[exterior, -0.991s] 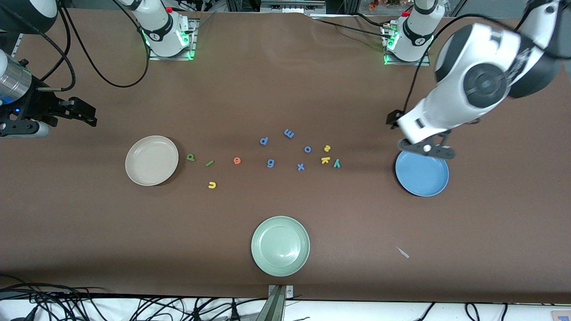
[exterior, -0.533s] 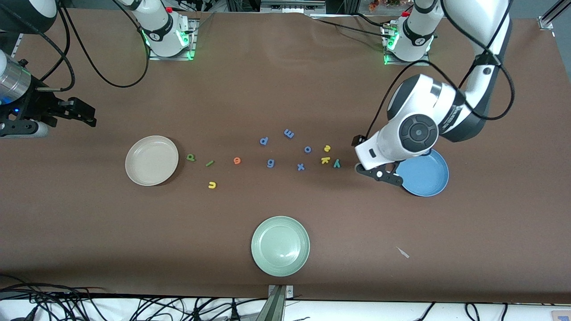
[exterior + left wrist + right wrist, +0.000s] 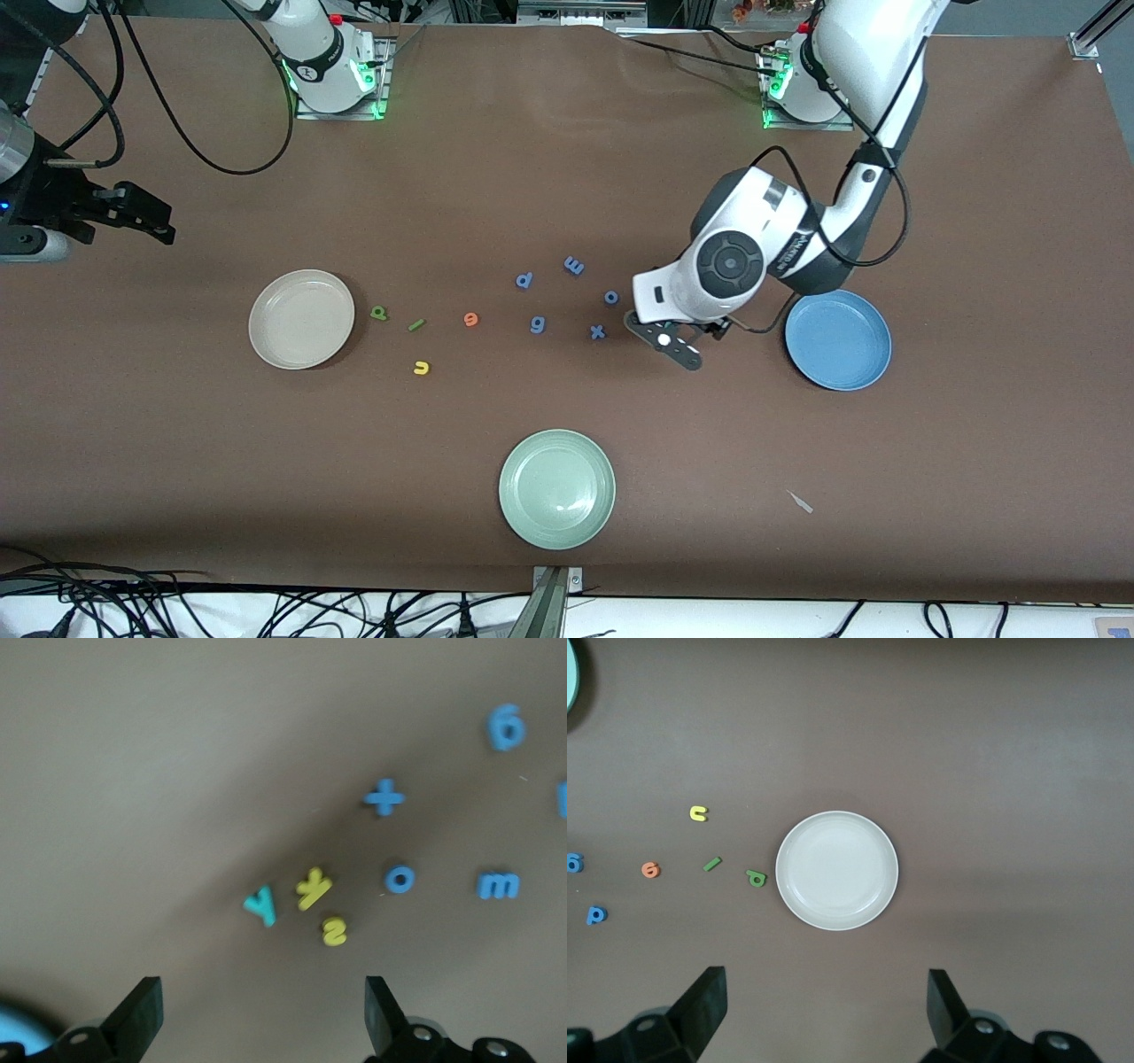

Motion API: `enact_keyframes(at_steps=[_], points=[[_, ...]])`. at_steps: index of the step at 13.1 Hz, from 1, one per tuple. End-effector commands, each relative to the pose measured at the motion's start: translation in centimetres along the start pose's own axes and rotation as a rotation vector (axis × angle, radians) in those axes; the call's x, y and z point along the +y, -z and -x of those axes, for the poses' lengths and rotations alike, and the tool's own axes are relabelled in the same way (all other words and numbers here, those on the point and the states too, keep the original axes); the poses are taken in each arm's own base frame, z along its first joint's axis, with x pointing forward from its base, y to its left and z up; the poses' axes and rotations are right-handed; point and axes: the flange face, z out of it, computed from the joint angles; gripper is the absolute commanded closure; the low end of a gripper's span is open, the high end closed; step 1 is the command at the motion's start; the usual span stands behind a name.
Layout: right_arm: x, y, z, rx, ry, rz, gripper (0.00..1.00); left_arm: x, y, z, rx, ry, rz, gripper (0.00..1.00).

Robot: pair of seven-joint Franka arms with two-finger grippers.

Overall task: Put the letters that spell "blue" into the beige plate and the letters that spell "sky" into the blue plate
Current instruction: 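Move the left gripper over the yellow letter k among the letters, then grasp the yellow k with the left gripper while the right gripper reaches the green p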

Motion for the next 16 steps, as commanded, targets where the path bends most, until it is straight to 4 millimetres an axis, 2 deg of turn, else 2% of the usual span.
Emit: enact_keyframes(at_steps=[1, 4, 5, 7, 9, 10, 12, 13, 15, 16], points=[[-1.0, -3.5, 0.8, -0.025, 0.029, -0.011, 0.00, 1.7, -0.6, -1.7, 0.043, -0.205, -0.009, 0.00], [-6.2, -8.0, 1.4, -0.080, 0.108, 0.002, 0.00, 3.0, -3.6, -3.0, 0.079, -0.425, -0.027, 0.00], [-6.5, -9.3, 1.4, -0.091, 0.115, 0.002, 0.00, 3.8, -4.9, -3.3, 0.087, -0.500, -0.032, 0.00], [-8.3, -12.6, 1.5, -0.071, 0.145, -0.007, 0.00, 4.1, -6.6, -2.9, 0.061, -0.539, -0.025, 0.00], [-8.1, -16.8, 1.6, -0.063, 0.160, -0.012, 0.00, 4.0, -8.3, -2.5, 0.021, -0.562, -0.054, 0.00], [-7.8, -17.5, 1.9, -0.079, 0.157, -0.011, 0.00, 4.9, -9.5, -2.1, -0.021, -0.601, -0.104, 0.00], [-7.7, -20.1, 2.2, -0.111, 0.184, -0.012, 0.00, 5.2, -10.5, -1.7, -0.043, -0.599, -0.128, 0.00], [-8.3, -22.0, 1.8, -0.106, 0.194, -0.018, 0.00, 5.2, -10.9, -1.7, -0.046, -0.600, -0.127, 0.00], [-8.9, -26.1, 0.4, -0.089, 0.195, -0.038, 0.00, 4.7, -13.2, -1.1, -0.061, -0.592, -0.114, 0.00], [-9.6, -27.4, -0.1, -0.056, 0.191, -0.049, 0.01, 4.4, -13.4, -0.9, -0.066, -0.586, -0.114, 0.00]])
